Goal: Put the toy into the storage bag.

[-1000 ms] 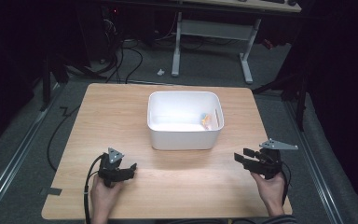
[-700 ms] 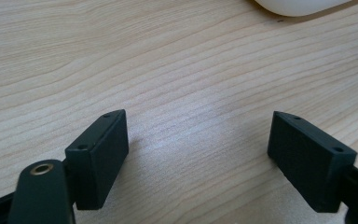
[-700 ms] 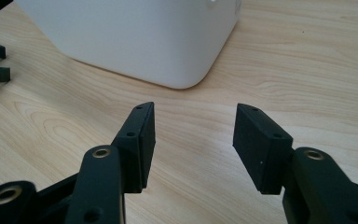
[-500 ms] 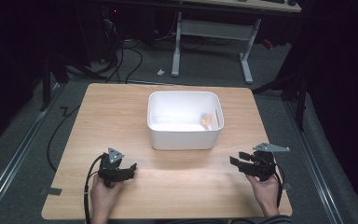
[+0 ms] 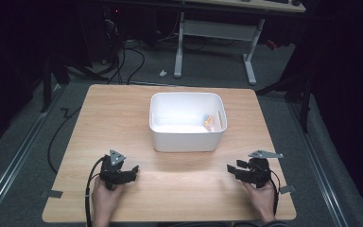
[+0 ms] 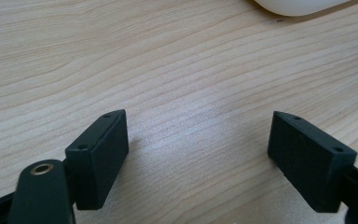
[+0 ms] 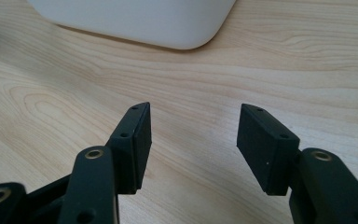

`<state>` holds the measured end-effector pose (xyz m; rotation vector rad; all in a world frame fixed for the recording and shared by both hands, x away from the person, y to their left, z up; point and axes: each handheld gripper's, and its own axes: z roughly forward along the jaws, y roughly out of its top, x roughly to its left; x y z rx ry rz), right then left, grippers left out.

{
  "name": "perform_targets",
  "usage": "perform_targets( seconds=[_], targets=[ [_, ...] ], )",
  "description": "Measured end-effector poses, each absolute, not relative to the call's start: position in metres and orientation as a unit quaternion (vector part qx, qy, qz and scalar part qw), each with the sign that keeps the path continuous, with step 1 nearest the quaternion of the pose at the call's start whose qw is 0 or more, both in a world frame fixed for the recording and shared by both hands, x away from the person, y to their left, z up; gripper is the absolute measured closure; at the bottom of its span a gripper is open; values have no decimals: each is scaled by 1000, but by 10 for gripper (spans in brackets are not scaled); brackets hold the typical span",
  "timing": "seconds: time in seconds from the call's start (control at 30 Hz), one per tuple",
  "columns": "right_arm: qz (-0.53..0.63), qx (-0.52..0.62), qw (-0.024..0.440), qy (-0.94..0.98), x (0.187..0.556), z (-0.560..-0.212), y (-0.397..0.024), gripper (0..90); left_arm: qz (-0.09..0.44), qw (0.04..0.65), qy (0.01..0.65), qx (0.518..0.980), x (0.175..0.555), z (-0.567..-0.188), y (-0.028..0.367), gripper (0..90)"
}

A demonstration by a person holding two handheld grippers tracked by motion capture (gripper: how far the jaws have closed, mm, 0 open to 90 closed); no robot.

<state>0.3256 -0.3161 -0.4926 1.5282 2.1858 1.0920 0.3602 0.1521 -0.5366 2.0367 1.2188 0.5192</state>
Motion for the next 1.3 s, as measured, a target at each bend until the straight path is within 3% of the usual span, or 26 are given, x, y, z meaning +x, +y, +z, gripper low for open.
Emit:
perform_targets(
  seconds=[0.77,1.3],
  targets=[
    [346,515,215,754,343,-521,-297,374,200,348,470,786,359,-536,152,207],
    [328,527,221,752,351,-528,-300,363,200,349,468,787,359,-537,151,206]
  ],
)
